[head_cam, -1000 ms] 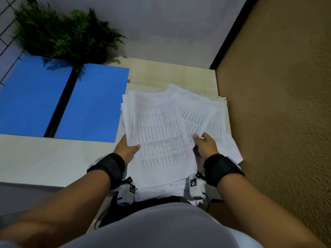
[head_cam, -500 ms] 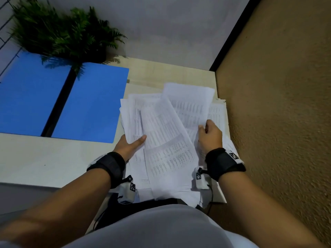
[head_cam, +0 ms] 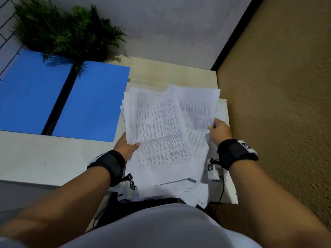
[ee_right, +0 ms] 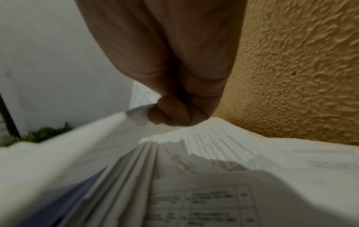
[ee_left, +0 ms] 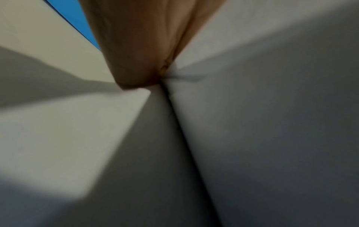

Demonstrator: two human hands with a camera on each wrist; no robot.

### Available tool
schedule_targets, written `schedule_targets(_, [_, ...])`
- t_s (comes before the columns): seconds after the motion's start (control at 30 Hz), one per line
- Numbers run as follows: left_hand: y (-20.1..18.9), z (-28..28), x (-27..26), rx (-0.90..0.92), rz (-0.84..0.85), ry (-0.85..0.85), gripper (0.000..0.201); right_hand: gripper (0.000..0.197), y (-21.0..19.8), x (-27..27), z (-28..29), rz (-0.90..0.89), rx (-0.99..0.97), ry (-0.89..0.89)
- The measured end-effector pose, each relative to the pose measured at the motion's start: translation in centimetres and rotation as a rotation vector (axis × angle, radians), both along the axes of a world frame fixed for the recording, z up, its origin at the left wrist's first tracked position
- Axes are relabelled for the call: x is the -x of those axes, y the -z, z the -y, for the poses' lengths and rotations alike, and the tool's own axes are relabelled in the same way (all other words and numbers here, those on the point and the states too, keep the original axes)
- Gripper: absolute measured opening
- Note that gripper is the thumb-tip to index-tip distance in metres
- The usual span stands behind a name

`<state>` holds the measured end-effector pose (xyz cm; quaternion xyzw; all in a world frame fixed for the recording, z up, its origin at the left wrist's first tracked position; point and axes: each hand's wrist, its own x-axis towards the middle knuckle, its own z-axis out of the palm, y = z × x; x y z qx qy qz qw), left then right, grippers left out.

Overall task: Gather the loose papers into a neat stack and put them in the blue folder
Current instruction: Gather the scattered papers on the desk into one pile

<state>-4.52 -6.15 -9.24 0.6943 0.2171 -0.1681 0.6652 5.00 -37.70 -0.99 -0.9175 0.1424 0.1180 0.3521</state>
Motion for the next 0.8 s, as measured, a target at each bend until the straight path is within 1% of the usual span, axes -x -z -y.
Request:
schedule_targets(0.07, [-0.9,0.2,0.3,0.028,0.025,0.006,0.062,0.040,0.6,-0.2,-0.5,-0.102,-0.019,-0.025])
schedule_targets(0.13, [-1.2,0.4,0.4,0.077,0.026,0.002,0.058,0.042,1.1,-0.2,-1.8,-0.144,-0.029,-0.090])
schedule_targets(0.2, [-1.3,0.4,0.6,0.141,0.018,0.023,0.065,0.040,1.6,0.0,-3.3,-0.149,-0.030,-0.126])
schedule_targets(0.27, [-1.3,0.3,0.5,0.178,0.016,0.053,0.080,0.037,2.4,0.5,-5.0,-0.146,-0.030,-0.155])
schedule_targets(0.3, [-1.3,0.5,0.4,0.180,0.010,0.066,0.084,0.032,2.8,0.7,-5.8,-0.149,-0.040,-0.169])
schedule_targets(0.33, [-1.3,0.7,0.4,0.170,0.000,0.055,0.081,0.026,3.3,1.1,-6.4,-0.151,-0.047,-0.180])
schedule_targets(0.37, [-1.1,0.7,0.3,0.148,-0.003,0.035,0.073,0.021,3.6,1.3,-6.7,-0.152,-0.064,-0.187])
schedule_targets(0.43, [-0.8,0.6,0.3,0.104,-0.023,0.000,0.061,0.013,4.1,1.2,-6.4,-0.077,-0.139,-0.102])
schedule_targets(0.5, [-0.3,-0.2,0.4,0.040,-0.051,-0.064,0.062,0.013,3.5,0.6,-4.7,0.011,-0.230,0.117])
schedule_targets(0.53, [0.0,-0.6,0.5,0.016,-0.068,-0.106,0.062,0.013,3.6,0.2,-3.4,0.008,-0.263,0.225])
schedule_targets(0.57, [0.5,-1.2,0.7,0.000,-0.083,-0.140,0.062,0.017,3.5,-0.1,-2.1,-0.018,-0.208,0.270])
schedule_targets(0.6, [0.8,-1.6,0.9,-0.018,-0.100,-0.157,0.063,0.032,3.5,0.0,-0.9,-0.078,-0.177,0.269])
schedule_targets(0.63, [0.9,-2.0,1.0,-0.026,-0.116,-0.158,0.064,0.050,3.5,0.3,-0.1,-0.134,-0.118,0.240])
schedule_targets(0.67, [1.2,-2.2,1.2,-0.022,-0.127,-0.153,0.065,0.060,3.6,0.7,0.4,-0.175,-0.081,0.162])
schedule_targets(0.7, [1.5,-2.4,1.2,-0.010,-0.140,-0.142,0.067,0.064,3.4,1.3,0.7,-0.217,-0.139,0.134])
schedule_targets(0.73, [1.7,-2.4,1.2,-0.002,-0.144,-0.138,0.069,0.061,3.6,1.8,0.9,-0.226,-0.238,0.123])
schedule_targets(0.8, [1.9,-2.3,1.0,0.010,-0.145,-0.129,0.071,0.047,3.7,2.6,0.5,-0.242,-0.383,0.088])
